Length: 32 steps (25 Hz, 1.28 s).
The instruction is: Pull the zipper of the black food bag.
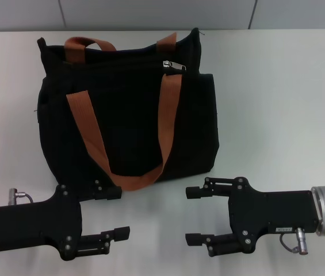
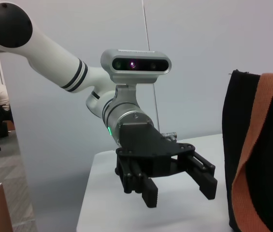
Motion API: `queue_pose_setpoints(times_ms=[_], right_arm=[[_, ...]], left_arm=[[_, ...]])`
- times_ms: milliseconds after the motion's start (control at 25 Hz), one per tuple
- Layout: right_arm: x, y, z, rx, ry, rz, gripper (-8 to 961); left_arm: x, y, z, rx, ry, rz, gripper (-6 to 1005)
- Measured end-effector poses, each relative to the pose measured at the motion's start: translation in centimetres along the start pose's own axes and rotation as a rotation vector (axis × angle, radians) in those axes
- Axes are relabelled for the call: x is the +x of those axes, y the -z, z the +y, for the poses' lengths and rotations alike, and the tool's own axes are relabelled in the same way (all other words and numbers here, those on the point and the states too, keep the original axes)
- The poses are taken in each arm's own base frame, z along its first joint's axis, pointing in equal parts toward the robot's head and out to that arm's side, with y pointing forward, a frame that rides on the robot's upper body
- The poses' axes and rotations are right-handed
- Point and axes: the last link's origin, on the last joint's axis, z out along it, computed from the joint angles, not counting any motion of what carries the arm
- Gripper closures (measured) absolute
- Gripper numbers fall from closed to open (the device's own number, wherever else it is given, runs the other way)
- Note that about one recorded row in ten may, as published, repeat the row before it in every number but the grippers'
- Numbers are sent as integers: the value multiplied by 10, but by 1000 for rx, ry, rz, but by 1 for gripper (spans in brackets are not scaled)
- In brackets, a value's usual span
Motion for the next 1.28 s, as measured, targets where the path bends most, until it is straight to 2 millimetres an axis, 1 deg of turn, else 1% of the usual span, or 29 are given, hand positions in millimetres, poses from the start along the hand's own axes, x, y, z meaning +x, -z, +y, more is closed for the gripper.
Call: queue_pose_setpoints(times_ms=[40,160,1280], right_arm=[[0,0,1,1,0,-3,170],[1,-1,1,6,-4,-9,170],[0,-1,1,6,-10,-16,170]], left_arm=[[-1,0,0,0,2,-2,191],[-2,-2,1,-9,10,-9,289],[-4,-1,3,-12,10,-14,284]])
